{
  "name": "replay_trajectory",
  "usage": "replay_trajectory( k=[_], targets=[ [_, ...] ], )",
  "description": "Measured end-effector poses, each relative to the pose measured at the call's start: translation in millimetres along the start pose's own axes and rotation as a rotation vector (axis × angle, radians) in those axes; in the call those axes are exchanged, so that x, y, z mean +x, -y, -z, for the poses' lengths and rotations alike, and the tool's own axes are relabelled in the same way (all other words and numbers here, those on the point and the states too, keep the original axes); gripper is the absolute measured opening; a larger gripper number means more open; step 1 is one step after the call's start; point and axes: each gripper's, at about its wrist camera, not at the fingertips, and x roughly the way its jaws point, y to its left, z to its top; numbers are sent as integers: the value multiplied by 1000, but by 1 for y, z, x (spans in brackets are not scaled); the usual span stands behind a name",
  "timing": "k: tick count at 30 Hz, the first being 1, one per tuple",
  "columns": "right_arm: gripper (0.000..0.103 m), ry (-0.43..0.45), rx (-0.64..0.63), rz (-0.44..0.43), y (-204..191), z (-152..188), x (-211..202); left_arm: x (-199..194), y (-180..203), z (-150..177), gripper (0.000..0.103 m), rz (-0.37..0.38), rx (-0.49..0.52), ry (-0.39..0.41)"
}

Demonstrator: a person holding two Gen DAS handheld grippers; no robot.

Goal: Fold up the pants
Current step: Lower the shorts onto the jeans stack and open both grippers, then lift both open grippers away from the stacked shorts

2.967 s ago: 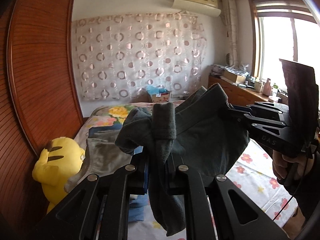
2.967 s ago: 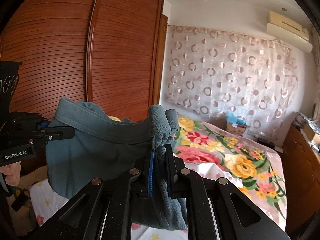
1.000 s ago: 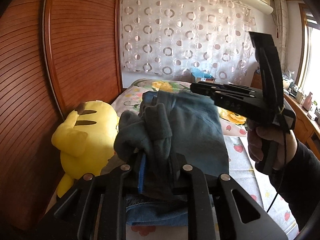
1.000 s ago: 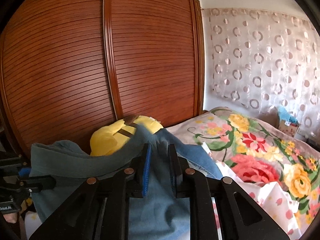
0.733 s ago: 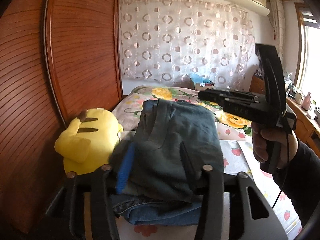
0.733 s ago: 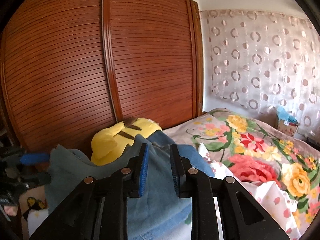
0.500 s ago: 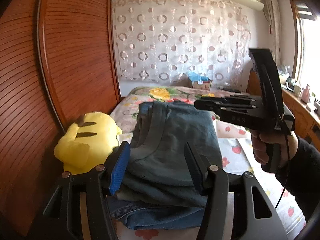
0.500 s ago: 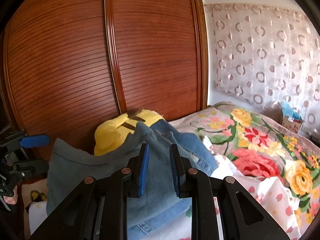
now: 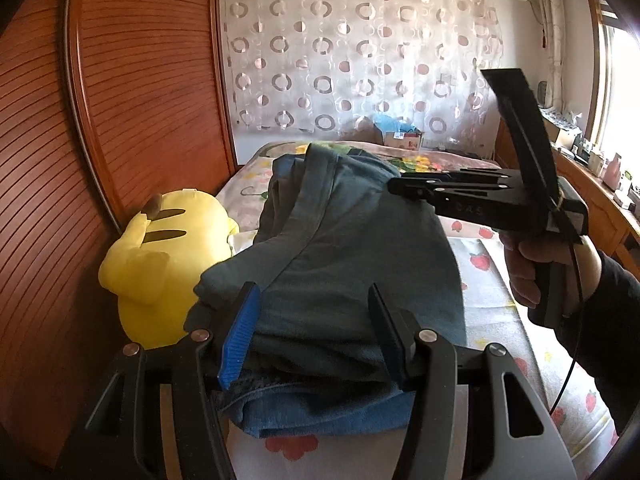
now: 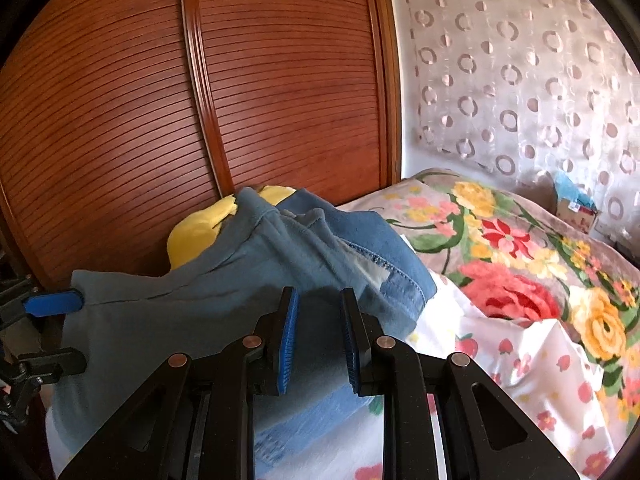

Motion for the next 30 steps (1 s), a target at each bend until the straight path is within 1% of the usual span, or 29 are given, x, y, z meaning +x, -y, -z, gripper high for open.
replay_trajectory(
  k=[4,6,11,13,15,18,20,21,25,28,30],
  targets=[
    [22,13,-7,2,-13,9,-18,-9,-2,3,57,3,-10,13],
    [22,16,-12,8,-19,15,-27,-13,-3,4,61,5,-17,19],
    [22,32,-13,15,-31,24,-50,-27,-1,5,77,6,-18,47],
    [22,38,-15,19,-35,27,-58,-32,1,5,78,5,-12,54],
    [22,41,-13,24,-37,30,-63,-36,2,5,80,3,-7,54],
    [22,47,-5,37,-40,36,-72,-40,4,7,80,9,4,55],
    [26,52,3,40,-42,39,-77,-43,7,8,80,-1,12,60],
    [29,56,8,47,-44,42,-81,-45,7,8,80,-7,13,67],
    [40,65,12,68,-50,48,-92,-52,8,8,80,3,9,78],
    [45,69,16,87,-56,53,-102,-57,12,8,80,8,17,90],
    [46,72,22,98,-60,55,-110,-61,13,8,80,13,19,96]
  ],
)
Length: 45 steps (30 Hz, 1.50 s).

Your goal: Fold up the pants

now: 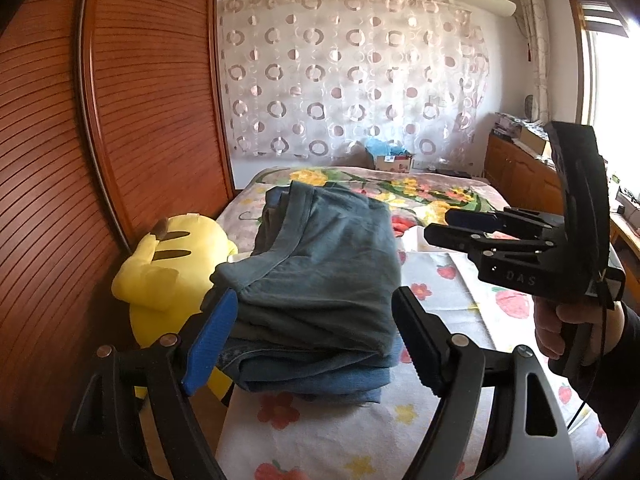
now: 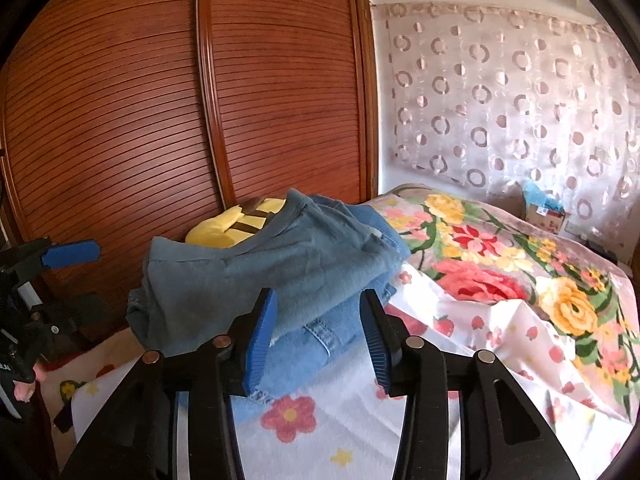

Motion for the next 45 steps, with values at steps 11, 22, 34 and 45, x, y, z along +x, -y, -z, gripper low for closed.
replay_trajectory(
  k=[11,22,34,45],
  targets=[
    [59,31,24,53,-16,13,-43,-12,14,1,80,13,11,16],
    [69,57,55,98,-30,24,-70,-25,24,7,80,13,26,45],
    [75,85,106,218,-60,45,-116,-43,47,18,80,62,55,53],
    [81,115,136,306,-93,59,-147,-57,76,27,80,121,97,54]
  ],
)
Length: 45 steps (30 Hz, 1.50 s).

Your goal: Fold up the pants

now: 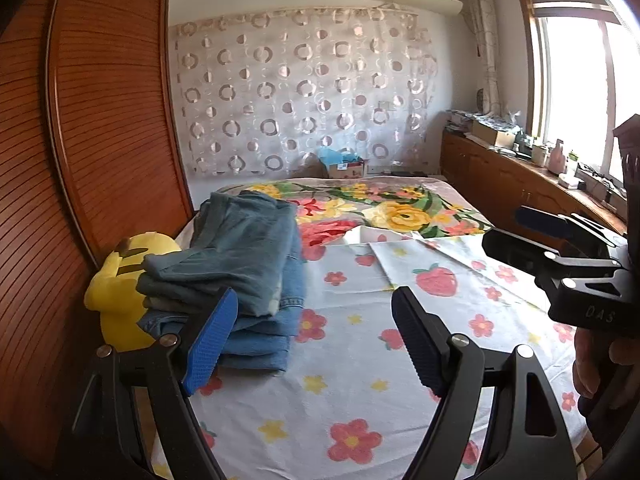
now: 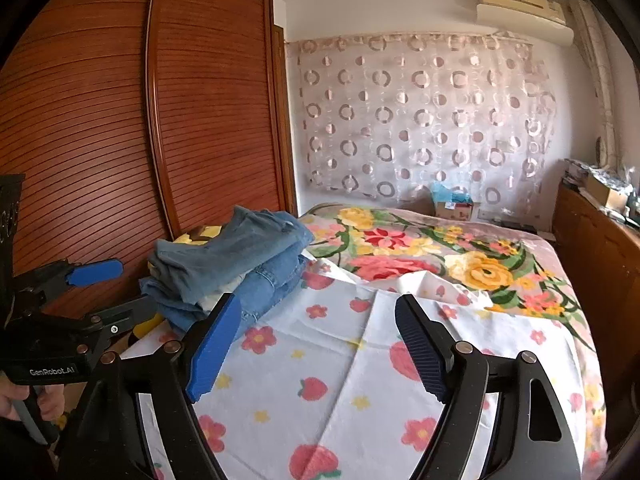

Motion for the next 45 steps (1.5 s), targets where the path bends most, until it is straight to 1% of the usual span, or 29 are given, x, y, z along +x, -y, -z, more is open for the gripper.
replay_trajectory(
  k=[12,21,29,35,45],
  targets=[
    [82,7,28,88,-7,20,-37,-11,27,5,80,46,18,10],
    [82,3,84,153,-4,26,-59,-15,54,9,80,82,32,7],
    [82,-3,117,217,-8,25,-66,-13,79,9,80,112,52,2],
    [82,9,124,246,-17,22,-76,-16,92,5,80,123,62,6],
    [82,53,122,265,-36,22,-94,-31,99,-6,80,120,65,41]
  ],
)
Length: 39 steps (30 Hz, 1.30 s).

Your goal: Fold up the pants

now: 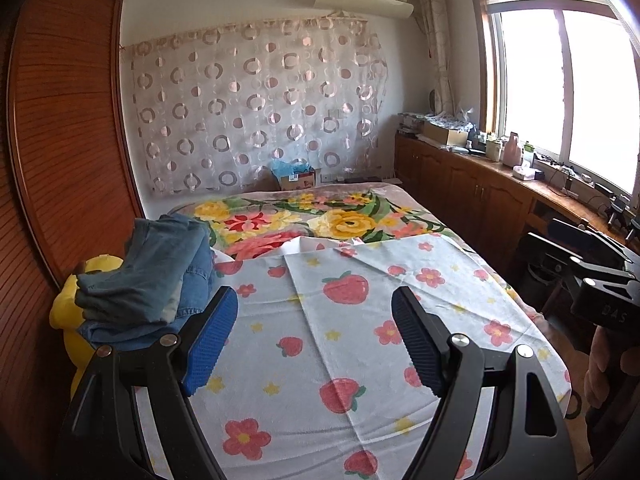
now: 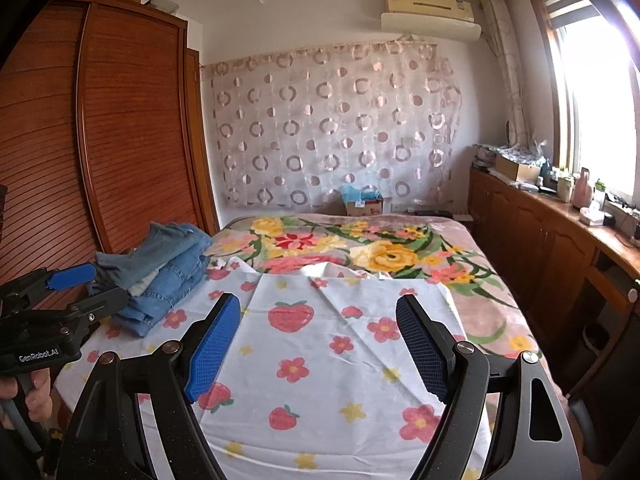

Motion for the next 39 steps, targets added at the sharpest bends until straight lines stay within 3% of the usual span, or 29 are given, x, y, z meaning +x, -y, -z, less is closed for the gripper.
replay_trajectory(
  k=[14,39],
  targets=[
    [82,58,-8,3,5,13,-7,-22,-10,-7,80,-17,-16,42],
    [82,57,-11,4,9,16,-1,-24,-17,-7,80,-24,-24,44]
  ],
)
